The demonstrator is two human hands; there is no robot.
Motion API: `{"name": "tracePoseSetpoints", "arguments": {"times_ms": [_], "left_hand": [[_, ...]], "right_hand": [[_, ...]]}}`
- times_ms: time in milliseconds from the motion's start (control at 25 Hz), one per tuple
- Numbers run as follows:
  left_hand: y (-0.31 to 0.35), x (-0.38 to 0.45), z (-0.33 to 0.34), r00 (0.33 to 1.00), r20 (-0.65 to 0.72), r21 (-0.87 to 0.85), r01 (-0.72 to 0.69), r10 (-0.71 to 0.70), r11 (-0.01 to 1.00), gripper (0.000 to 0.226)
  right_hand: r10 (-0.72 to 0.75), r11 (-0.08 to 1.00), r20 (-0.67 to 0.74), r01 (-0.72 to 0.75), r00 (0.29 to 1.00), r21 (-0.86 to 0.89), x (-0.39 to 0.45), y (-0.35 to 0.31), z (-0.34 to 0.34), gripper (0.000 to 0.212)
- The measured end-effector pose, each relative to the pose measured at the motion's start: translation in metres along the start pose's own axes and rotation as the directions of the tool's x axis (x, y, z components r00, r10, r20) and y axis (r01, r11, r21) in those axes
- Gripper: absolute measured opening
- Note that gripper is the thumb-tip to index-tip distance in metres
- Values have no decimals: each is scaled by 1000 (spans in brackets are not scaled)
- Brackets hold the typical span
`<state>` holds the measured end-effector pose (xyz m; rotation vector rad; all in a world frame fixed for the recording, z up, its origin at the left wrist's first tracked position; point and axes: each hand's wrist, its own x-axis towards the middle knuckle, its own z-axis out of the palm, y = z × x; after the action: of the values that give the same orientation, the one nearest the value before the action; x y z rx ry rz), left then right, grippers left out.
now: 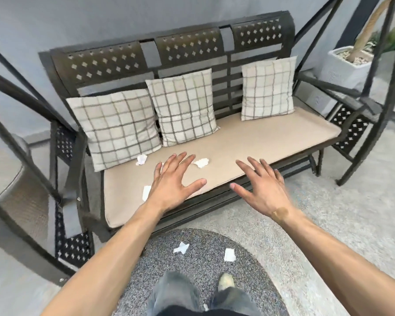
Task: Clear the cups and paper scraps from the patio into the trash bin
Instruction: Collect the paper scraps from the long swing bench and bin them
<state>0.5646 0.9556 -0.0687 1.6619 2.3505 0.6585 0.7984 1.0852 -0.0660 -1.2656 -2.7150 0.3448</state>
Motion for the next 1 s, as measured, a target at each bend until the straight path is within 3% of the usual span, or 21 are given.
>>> {"name": "tracePoseSetpoints", "arguments": {"times_ms": [280,520,1000], "left_hand": [[-27,-1,-9,969,-122,41,220,-213,975,78],[-65,8,-16,939,-149,47,320,-310,946,79],[-192,104,-39,914,-112,23,394,-389,919,76]], "right_hand": [[-203,979,75,201,976,37,62,-11,5,73],[-310,951,104,305,945,58,115,-44,19,71],[-305,952,186,304,934,36,260,-122,69,75]]}}
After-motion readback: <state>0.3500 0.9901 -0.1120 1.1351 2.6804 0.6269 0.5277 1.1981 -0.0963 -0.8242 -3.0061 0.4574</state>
